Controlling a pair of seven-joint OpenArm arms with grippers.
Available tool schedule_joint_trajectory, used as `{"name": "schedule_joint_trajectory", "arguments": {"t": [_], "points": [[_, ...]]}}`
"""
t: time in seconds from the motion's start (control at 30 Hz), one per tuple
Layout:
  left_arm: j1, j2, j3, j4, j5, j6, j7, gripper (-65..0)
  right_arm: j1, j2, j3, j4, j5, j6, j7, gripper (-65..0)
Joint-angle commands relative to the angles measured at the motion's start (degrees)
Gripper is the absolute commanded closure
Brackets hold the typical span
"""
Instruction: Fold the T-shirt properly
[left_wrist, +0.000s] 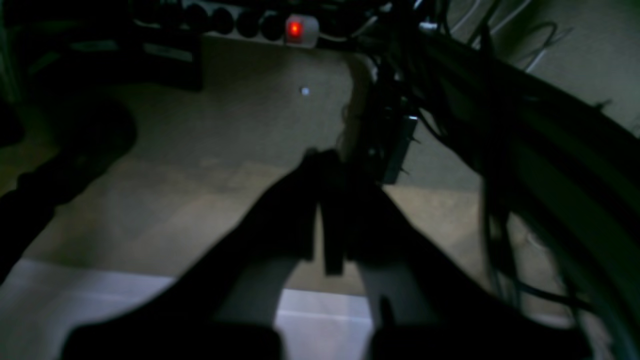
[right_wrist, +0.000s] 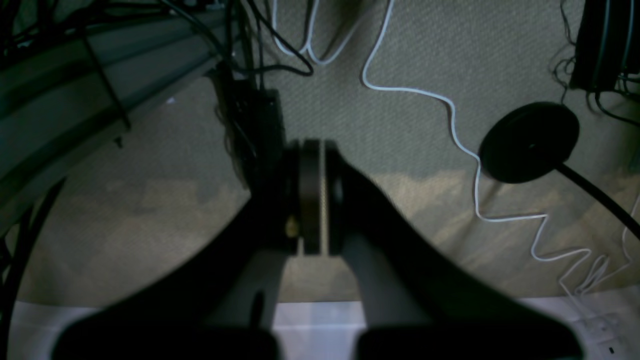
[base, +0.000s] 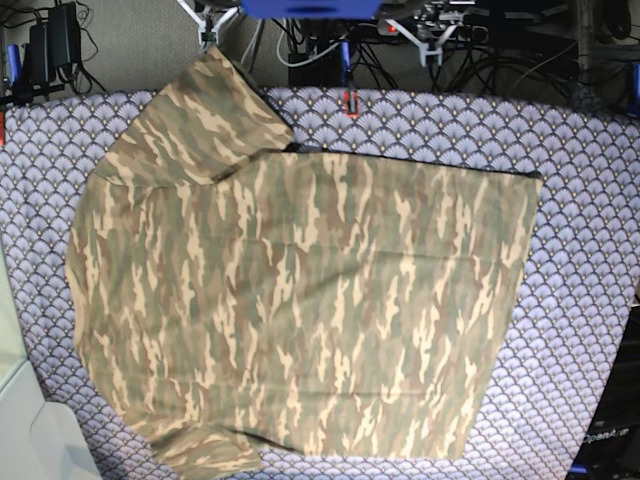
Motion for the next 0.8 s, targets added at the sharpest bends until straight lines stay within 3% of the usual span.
{"name": "schedule_joint_trajectory", "arguments": {"t": [0.0,0.47,0.77], "points": [[-0.07,-0.09,0.08,0.26,0.0,0.19,-0.05,-0.4,-0.15,0.03,0.17,0.28,0.27,0.56,0.46,0.0],[0.28,-0.36,0.34,0.78,0.35,-0.08,-0.4,-0.3,0.47,0.12,0.17,0.28,0.27,0.56,0.46,0.0],[3.62,-1.06,0.34,8.43,0.35,-0.08,-0.4,-0.3,0.56,0.21,0.17,0.28,0.27,0.56,0.46,0.0]]}}
